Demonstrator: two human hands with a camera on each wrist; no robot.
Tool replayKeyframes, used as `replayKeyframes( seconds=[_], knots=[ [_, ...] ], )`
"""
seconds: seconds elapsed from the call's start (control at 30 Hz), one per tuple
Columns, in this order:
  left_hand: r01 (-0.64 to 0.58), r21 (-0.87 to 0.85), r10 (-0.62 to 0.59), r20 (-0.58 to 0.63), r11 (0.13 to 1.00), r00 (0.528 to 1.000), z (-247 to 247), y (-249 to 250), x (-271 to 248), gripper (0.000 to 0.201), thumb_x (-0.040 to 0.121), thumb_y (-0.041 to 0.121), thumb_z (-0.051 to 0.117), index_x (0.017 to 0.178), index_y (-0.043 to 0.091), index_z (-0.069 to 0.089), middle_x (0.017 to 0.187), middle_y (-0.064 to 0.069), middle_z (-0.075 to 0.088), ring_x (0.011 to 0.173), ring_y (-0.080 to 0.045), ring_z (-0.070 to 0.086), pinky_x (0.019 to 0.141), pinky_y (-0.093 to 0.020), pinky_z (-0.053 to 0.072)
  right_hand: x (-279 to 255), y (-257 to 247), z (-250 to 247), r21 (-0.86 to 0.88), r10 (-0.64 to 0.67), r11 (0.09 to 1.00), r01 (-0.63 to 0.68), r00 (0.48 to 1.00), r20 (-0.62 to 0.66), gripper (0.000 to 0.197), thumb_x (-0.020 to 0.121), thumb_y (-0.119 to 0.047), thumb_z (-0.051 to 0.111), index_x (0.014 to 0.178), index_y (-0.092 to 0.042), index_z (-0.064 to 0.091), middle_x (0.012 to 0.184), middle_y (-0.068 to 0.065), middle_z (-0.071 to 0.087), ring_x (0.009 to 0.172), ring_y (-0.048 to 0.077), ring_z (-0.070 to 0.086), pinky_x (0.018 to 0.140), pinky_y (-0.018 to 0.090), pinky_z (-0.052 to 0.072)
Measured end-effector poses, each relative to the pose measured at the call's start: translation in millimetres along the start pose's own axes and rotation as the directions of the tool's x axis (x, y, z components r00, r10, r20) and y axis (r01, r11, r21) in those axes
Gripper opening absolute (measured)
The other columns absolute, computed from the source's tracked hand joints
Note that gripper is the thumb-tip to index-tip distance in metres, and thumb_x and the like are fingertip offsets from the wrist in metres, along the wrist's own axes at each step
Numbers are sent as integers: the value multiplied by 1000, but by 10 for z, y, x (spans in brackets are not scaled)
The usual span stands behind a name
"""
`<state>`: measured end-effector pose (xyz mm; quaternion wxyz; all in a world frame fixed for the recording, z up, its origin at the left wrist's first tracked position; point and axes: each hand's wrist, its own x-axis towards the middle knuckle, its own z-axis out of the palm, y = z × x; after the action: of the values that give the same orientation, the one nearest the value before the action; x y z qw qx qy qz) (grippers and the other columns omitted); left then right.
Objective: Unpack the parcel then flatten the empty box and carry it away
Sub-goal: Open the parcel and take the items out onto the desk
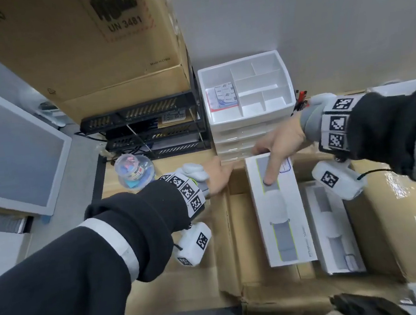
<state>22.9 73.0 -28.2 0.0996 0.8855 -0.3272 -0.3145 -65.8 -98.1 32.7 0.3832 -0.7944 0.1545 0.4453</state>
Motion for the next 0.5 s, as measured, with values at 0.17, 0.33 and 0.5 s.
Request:
replayKeyframes(
  seconds=[0.17, 0.33, 0.5],
  knots=[
    [114, -110, -119, -38, 987, 992, -411, -237, 47, 59, 105, 47, 25, 77, 4, 54, 83, -26, 70, 63, -36, 66, 66, -50, 60, -235, -220, -399, 359, -58, 927, 109, 987, -151, 11, 88, -16, 68, 93, -8, 62, 67, 6, 72, 47, 13, 62, 45, 16, 47],
    [367, -472, -461, -99, 802, 882, -741, -681, 188, 53, 102, 49, 38, 105, 0, 59, 88, -17, 62, 81, -36, 66, 84, -53, 57, 131, -442, -453, 591, 2, 792, 149, 969, -247, 17, 87, -34, 69, 90, -18, 67, 74, 1, 69, 61, 12, 61, 48, 19, 46],
    [425, -630, -582, -54, 651, 811, -848, -1110, 292, 71, 98, 52, 31, 114, -8, 66, 106, -24, 70, 105, -43, 63, 101, -52, 47, 622, -659, -223, 672, 76, 733, 106, 969, -236, 28, 89, -40, 69, 108, -21, 61, 87, 2, 72, 71, 13, 67, 43, 18, 47]
  ],
)
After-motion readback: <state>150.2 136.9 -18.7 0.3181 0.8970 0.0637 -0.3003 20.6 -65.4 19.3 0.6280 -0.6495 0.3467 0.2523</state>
